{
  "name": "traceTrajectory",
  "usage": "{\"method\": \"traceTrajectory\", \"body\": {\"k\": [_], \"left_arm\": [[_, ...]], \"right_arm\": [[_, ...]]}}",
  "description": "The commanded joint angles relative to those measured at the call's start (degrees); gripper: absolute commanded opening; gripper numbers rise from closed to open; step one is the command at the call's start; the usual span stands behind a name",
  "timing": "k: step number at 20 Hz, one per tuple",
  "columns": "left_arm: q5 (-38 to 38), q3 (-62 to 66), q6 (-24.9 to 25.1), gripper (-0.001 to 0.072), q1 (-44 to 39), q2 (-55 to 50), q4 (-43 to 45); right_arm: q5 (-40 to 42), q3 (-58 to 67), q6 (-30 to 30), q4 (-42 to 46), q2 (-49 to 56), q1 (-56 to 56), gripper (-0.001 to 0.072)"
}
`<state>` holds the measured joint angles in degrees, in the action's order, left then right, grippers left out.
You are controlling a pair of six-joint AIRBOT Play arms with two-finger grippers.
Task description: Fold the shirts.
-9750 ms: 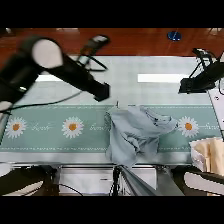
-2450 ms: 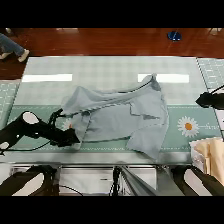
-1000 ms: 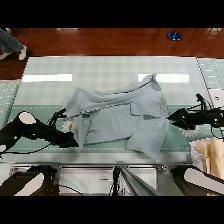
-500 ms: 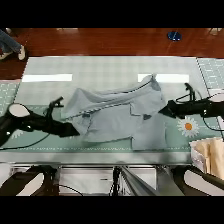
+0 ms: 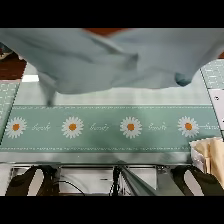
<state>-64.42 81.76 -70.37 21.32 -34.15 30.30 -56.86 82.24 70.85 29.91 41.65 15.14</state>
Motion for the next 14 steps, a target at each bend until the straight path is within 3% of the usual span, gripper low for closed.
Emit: {"method": "traceTrajectory", "body": {"k": [1,4,6,10,14], "left_arm": [[8.1,12.4,-1.0,0.0023,6.6,6.8,-0.2],[6.0,14.2,-8.6,0.0022,9.0,11.4,13.7],[-1.4,14.2,-11.2,0.0023,9.1,13.3,22.4],[-18.2,14.2,-13.6,0.0023,9.1,15.5,25.2],[-27.6,14.2,-16.4,0.0022,9.1,18.4,25.7]], "right_arm": [[1.7,16.2,10.6,11.2,-4.0,-0.1,0.0027],[-8.5,24.2,19.3,28.4,-4.8,-0.1,0.0027],[-16.7,26.7,21.7,35.0,-5.6,-0.1,0.0027],[-24.4,28.6,23.5,37.6,-7.8,-0.1,0.0027],[-31.1,29.7,25.9,39.5,-8.8,-0.1,0.0027]]}}
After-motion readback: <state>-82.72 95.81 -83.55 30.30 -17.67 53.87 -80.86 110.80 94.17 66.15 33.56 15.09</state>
